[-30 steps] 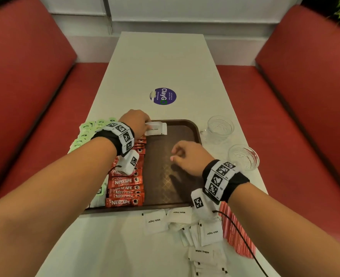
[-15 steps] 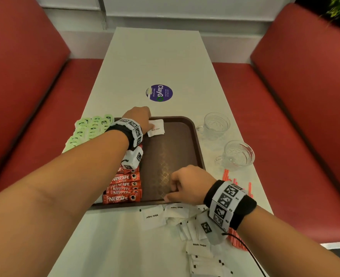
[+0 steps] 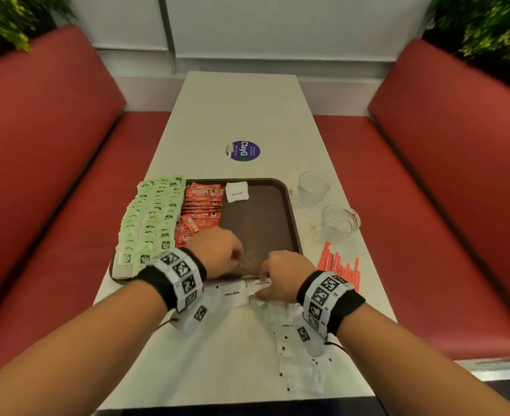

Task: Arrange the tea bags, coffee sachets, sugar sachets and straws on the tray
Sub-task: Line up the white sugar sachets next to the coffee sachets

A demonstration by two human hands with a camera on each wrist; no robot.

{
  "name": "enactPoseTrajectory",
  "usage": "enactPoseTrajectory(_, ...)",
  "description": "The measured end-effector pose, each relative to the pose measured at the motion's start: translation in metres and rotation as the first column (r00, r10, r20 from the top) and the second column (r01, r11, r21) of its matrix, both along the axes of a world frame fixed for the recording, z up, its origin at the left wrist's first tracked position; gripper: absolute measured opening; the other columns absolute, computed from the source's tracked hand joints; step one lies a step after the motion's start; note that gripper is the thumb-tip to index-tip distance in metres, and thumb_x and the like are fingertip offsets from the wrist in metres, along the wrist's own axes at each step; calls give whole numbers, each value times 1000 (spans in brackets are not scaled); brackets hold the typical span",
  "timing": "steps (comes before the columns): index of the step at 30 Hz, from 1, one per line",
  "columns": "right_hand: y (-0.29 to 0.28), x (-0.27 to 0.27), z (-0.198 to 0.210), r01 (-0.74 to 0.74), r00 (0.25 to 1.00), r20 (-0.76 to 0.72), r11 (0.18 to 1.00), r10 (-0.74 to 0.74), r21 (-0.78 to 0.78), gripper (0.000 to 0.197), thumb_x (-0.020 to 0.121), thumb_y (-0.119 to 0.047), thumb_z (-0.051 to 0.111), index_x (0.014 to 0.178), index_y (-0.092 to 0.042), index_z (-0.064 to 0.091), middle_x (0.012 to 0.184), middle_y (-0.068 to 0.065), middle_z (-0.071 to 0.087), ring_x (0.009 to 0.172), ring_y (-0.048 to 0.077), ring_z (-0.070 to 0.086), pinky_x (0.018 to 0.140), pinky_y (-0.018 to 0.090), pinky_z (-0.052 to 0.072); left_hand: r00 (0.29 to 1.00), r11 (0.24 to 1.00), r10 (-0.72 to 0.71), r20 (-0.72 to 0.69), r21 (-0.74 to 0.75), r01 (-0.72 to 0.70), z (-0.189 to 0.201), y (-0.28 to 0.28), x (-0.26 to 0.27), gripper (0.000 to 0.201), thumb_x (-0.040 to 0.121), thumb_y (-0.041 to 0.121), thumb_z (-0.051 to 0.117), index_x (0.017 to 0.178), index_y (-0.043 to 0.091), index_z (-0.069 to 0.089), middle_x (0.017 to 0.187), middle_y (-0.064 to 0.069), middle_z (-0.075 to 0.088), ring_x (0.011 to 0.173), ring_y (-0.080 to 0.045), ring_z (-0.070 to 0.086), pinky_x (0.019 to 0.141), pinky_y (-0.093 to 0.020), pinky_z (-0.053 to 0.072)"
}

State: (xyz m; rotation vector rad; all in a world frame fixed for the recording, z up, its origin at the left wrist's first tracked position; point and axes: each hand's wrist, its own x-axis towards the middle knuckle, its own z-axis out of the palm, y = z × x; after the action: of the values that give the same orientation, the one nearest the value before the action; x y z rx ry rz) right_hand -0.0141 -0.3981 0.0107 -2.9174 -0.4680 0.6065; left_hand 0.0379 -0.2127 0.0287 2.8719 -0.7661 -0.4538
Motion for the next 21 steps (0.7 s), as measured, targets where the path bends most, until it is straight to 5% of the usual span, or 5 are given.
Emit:
enactPoseTrajectory(6,2,-14,-4,81,992,86,994,-87,76,29,93,-43,51,99,-21,69,99,2,65,89,25,62,82,40,55,986,994,96,138,46,-103,-24,-2,-42,14,86,41,65,88,30,73,87,7,72,87,-17,65,75,-32,54)
enactPoseTrajectory(11,-4,-20,-4,141,985,84,981,-153,133,14,96,-35,52,92,-24,59,94,0,65,85,22,61,77,34,51,986,976,96,136,180,-120,-37,-8,-61,23,87,45,67,102,28,71,99,0,70,93,-24,65,78,-34,54)
enactPoseTrajectory(21,0,-28,3,205,964,89,916,-249,344,29,84,-24,54,59,-15,42,65,6,51,62,22,49,58,32,40,998,983,58,31,175,-62,-39,-6,-64,47,79,49,75,115,22,60,103,0,66,94,-22,62,80,-38,55)
